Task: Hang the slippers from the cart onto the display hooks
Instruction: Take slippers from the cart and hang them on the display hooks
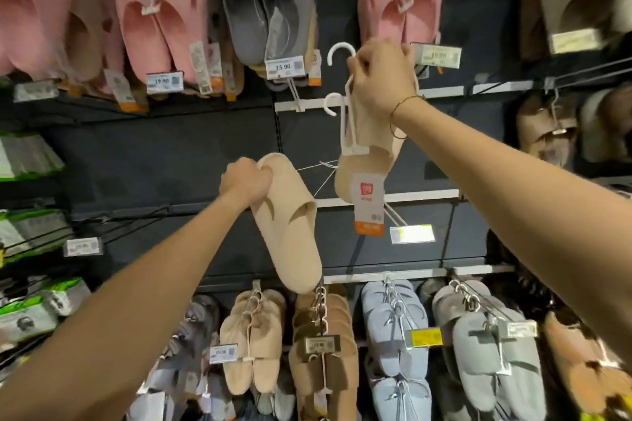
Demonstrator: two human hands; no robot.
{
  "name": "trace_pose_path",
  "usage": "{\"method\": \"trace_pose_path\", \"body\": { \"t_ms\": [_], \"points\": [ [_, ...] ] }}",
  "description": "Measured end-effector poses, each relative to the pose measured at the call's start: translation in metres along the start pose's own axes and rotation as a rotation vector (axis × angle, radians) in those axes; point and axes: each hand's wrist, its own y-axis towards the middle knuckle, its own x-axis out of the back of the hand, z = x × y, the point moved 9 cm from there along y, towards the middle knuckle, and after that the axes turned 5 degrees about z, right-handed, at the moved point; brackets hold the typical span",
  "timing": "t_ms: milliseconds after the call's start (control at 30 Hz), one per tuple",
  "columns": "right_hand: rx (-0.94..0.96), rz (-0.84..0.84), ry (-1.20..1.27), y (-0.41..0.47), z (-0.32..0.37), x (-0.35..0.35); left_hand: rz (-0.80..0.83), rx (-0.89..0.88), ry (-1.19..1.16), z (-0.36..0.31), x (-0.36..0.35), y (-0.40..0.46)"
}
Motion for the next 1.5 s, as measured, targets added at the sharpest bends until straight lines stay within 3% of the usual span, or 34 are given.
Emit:
{"method": "trace_pose_path", "body": {
  "t_ms": [100,233,333,500,733,867,933,1100,1267,1500],
  "points": [
    [0.080,0.077,-0.132,-0.012,0.002,-0.005,-0.096,-0.065,-0.112,-0.034,0.021,0.004],
    [0.124,0.167,-0.098,-0.028,-0.015,-0.019,-0.199,-0.170,-0.297,-0.084,0.048,0.006],
    [0.126,0.173,-0.066,-0.036,-0.024,-0.025,-0.178,-0.221,-0.461,-0.120,0.052,0.010],
    [0.066,0.098,-0.048,-0.041,-0.045,-0.007,-0.126,-0.346,-0.436,-0.179,0.039,0.009],
    [-0.154,0.025,0.029,-0.025,-0.103,0.039,0.240,-0.554,-0.324,-0.240,-0.026,0.003],
    [-0.125,0.032,0.032,0.002,-0.122,0.069,0.355,-0.582,-0.322,-0.275,-0.043,0.002],
    [-0.087,-0.007,0.003,0.020,-0.125,0.088,0.295,-0.625,-0.358,-0.302,-0.032,0.001],
    [-0.031,-0.134,-0.045,0.082,-0.126,0.138,-0.039,-0.780,-0.563,-0.381,0.029,0.010],
    [-0.070,-0.209,-0.070,0.149,-0.132,0.171,-0.271,-0.790,-0.558,-0.451,0.079,0.037],
    [-0.104,-0.221,-0.030,0.232,-0.152,0.166,-0.332,-0.789,-0.519,-0.501,0.106,0.107]
  ]
}}
